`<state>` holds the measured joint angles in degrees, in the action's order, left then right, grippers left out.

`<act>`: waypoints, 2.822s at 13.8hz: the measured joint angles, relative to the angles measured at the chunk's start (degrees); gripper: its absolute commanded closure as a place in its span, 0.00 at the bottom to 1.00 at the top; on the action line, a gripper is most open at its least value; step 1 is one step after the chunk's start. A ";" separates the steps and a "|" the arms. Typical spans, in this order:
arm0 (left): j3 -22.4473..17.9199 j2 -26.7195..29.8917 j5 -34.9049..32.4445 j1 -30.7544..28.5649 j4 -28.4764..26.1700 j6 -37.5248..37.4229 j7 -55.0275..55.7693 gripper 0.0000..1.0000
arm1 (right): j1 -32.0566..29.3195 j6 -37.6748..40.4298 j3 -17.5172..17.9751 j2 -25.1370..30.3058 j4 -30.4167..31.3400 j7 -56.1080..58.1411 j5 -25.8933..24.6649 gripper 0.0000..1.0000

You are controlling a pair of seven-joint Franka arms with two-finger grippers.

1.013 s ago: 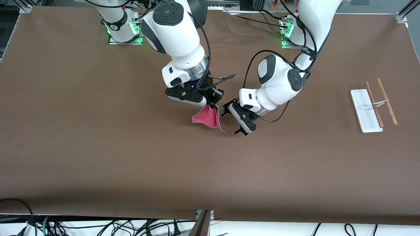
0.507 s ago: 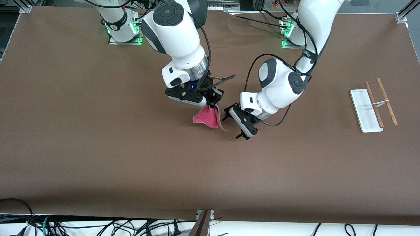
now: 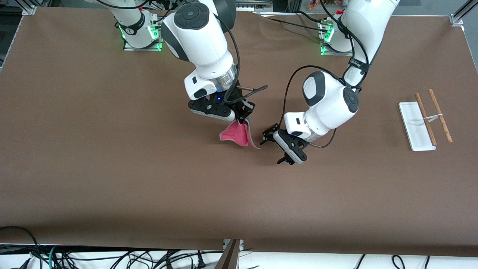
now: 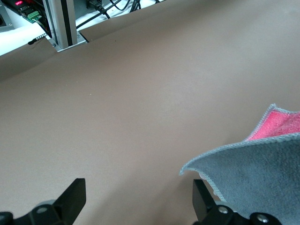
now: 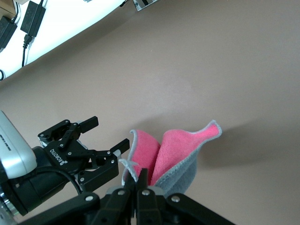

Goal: Pass towel and hang on rack
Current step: 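Close the left gripper on the hanging towel edge, then carry the towel with the left gripper while the right gripper releases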

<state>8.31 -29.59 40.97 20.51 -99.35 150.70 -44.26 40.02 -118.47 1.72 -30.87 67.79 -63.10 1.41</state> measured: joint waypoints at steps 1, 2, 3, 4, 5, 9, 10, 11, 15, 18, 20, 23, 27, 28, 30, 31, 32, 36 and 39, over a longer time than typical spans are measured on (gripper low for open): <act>0.00 0.00 0.74 0.00 0.00 0.00 0.00 0.00 | 0.00 0.00 0.00 0.00 0.00 0.00 0.00 1.00; 0.00 0.00 1.07 0.00 0.00 0.00 0.00 0.00 | 0.00 0.00 0.00 0.00 0.00 0.00 0.00 1.00; -0.01 0.00 1.33 -0.01 0.00 0.00 0.05 0.00 | 0.00 0.00 0.00 0.00 0.00 0.00 0.00 1.00; -0.03 0.00 1.88 -0.08 0.00 0.00 0.05 0.00 | 0.00 0.00 0.00 0.00 0.00 0.00 0.00 1.00; -0.03 0.00 2.23 -0.20 0.00 0.00 0.04 0.00 | 0.00 0.00 0.00 0.00 0.00 0.00 0.00 1.00; 0.05 -0.06 1.92 0.00 -0.24 -0.24 -6.11 0.00 | 0.00 0.00 -0.03 -0.06 0.00 0.00 0.00 1.00; 0.08 -0.05 1.91 0.14 -1.23 -0.34 -10.13 0.00 | 0.00 0.00 -0.03 -0.09 0.00 0.00 0.00 1.00; 0.11 -0.06 1.91 0.19 -2.82 -0.35 -13.61 0.00 | 0.00 0.00 -0.03 -0.12 0.00 0.00 0.00 1.00; 0.26 -0.03 1.91 1.53 -8.18 -0.32 -21.43 0.00 | 0.00 0.00 -0.05 -0.14 0.00 0.00 0.00 1.00; 1.46 0.11 1.91 4.55 -9.80 0.90 -21.72 0.00 | 0.00 0.00 -0.07 -0.15 0.00 0.00 0.00 1.00; 3.31 0.17 1.91 6.07 -10.41 3.57 -21.72 0.00 | 0.00 0.00 -0.07 -0.15 0.00 0.00 0.00 1.00; 4.08 0.20 1.91 8.02 -10.26 4.85 -21.68 0.00 | 0.00 0.00 -0.10 -0.15 0.00 0.00 0.00 1.00; 4.05 0.22 1.91 8.07 -8.98 4.99 -21.68 0.00 | 0.00 0.00 -0.19 -0.15 0.00 0.00 0.00 1.00; 4.04 0.20 1.91 8.07 -8.83 4.99 -21.68 0.01 | 0.00 0.00 -0.19 -0.15 0.00 0.00 0.00 1.00; 4.03 0.02 1.91 8.08 -8.60 4.99 -21.68 0.21 | 0.00 0.00 -0.19 -0.15 0.00 0.00 0.00 1.00; 4.01 -0.13 1.91 8.07 -8.22 4.99 -21.68 0.34 | 0.00 0.00 -0.19 -0.15 0.00 0.00 0.00 1.00; 3.97 -0.23 1.91 8.07 -7.90 4.99 -21.68 0.42 | 0.00 0.00 -0.19 -0.15 0.00 0.00 0.00 1.00; 3.88 -0.57 1.91 8.06 -7.16 4.99 -21.68 1.00 | 0.00 0.00 -0.19 -0.15 0.00 0.00 0.00 1.00; 3.80 -0.84 0.10 7.90 -6.86 4.99 -21.83 1.00 | 0.00 0.00 -0.20 -0.15 0.00 0.00 0.00 1.00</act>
<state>12.11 -30.43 41.07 28.41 -106.21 155.69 -66.09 40.02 -118.47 1.52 -31.02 67.79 -63.10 1.41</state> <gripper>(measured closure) 0.907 0.978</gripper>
